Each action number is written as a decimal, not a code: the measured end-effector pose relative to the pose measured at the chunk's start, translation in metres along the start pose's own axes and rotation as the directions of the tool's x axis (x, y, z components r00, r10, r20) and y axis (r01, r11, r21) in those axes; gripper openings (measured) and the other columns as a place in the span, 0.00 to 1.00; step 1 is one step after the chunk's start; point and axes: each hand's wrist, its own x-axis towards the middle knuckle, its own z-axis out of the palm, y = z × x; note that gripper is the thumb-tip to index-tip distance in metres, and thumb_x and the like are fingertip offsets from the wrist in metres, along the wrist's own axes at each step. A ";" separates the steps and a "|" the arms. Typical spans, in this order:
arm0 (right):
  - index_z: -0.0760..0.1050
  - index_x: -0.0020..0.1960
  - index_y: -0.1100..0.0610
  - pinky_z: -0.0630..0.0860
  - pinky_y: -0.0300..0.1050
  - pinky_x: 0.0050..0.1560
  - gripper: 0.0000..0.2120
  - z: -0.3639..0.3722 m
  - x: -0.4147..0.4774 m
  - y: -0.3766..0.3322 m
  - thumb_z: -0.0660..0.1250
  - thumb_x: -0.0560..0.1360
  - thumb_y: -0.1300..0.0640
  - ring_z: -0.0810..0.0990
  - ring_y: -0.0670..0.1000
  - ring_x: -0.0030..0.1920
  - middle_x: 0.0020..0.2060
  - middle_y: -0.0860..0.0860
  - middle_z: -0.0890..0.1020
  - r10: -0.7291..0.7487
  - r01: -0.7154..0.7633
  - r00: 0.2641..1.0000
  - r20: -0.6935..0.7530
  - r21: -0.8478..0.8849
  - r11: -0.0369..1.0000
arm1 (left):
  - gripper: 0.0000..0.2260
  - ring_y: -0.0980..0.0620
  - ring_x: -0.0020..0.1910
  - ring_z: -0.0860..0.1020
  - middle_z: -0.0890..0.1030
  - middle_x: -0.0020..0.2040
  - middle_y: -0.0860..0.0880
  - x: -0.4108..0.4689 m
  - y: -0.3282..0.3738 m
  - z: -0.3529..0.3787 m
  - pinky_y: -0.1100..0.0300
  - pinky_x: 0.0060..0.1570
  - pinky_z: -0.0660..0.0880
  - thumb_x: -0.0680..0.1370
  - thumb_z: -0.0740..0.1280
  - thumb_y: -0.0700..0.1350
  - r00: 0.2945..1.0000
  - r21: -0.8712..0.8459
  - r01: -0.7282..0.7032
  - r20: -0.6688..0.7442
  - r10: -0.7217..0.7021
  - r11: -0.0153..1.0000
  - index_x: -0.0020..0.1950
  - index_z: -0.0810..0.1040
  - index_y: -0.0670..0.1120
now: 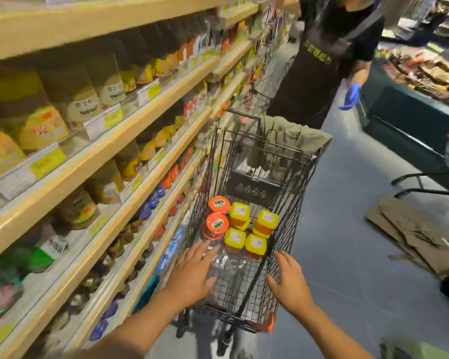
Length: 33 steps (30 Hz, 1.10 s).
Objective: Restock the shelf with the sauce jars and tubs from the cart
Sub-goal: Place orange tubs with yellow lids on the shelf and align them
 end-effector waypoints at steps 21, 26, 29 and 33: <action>0.50 0.79 0.57 0.64 0.52 0.72 0.45 0.044 0.434 0.118 0.72 0.72 0.47 0.62 0.61 0.74 0.74 0.59 0.62 0.100 0.127 0.808 0.580 -0.338 0.932 | 0.37 0.48 0.81 0.53 0.49 0.83 0.54 0.225 0.011 0.101 0.50 0.77 0.57 0.80 0.65 0.57 0.894 -0.139 0.440 0.164 -0.417 0.887 0.80 0.43 0.64; 0.42 0.80 0.56 0.64 0.58 0.71 0.41 0.081 0.446 0.128 0.63 0.77 0.47 0.57 0.62 0.76 0.77 0.59 0.57 0.113 0.186 0.788 0.605 -0.408 0.894 | 0.46 0.50 0.82 0.50 0.44 0.82 0.57 0.226 0.010 0.113 0.49 0.79 0.55 0.81 0.66 0.53 0.877 -0.168 0.466 0.214 -0.429 0.869 0.66 0.26 0.78; 0.43 0.80 0.55 0.67 0.58 0.70 0.47 0.094 0.446 0.132 0.68 0.73 0.44 0.62 0.62 0.74 0.76 0.59 0.59 0.109 0.202 0.810 0.576 -0.448 0.871 | 0.45 0.50 0.81 0.51 0.39 0.79 0.61 0.224 0.011 0.117 0.51 0.78 0.55 0.81 0.65 0.55 0.868 -0.179 0.484 0.226 -0.443 0.857 0.65 0.24 0.78; 0.47 0.79 0.54 0.70 0.56 0.68 0.45 0.099 0.453 0.135 0.69 0.72 0.44 0.66 0.61 0.72 0.74 0.59 0.62 0.087 0.206 0.822 0.563 -0.438 0.875 | 0.38 0.49 0.81 0.51 0.39 0.81 0.59 0.223 0.003 0.130 0.52 0.77 0.61 0.82 0.62 0.56 0.858 -0.145 0.486 0.269 -0.438 0.862 0.77 0.35 0.67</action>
